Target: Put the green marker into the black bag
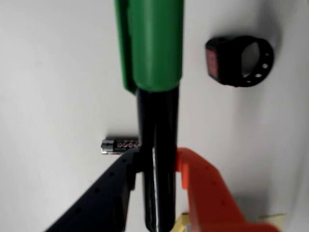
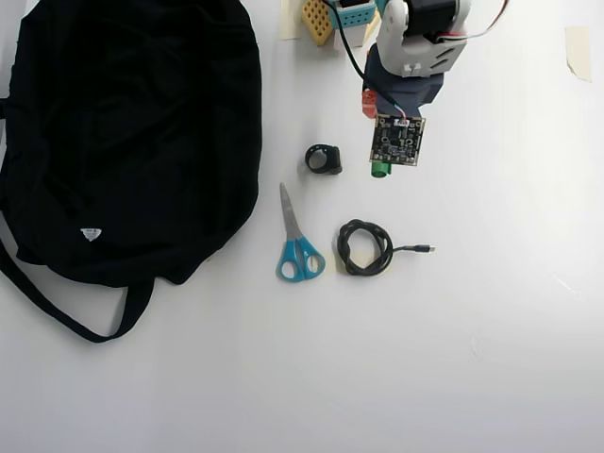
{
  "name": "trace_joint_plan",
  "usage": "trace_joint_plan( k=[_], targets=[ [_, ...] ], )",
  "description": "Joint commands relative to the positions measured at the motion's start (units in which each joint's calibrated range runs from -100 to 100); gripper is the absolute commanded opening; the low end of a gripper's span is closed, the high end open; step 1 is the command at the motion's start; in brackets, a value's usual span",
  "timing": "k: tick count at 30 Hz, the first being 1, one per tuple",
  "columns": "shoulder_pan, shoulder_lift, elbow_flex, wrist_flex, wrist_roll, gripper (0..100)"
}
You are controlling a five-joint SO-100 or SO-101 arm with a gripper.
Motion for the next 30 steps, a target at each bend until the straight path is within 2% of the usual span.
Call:
trace_joint_plan(
  k=[1, 9, 21, 30],
  targets=[
    [3.1, -3.44, -1.74, 0.6, 0.42, 2],
    [13.49, -4.35, -1.65, 0.6, 2.46, 2],
    [34.81, -3.19, -2.37, -0.09, 2.51, 2],
    [49.69, -3.03, -2.19, -4.83, 2.51, 2]
  ],
)
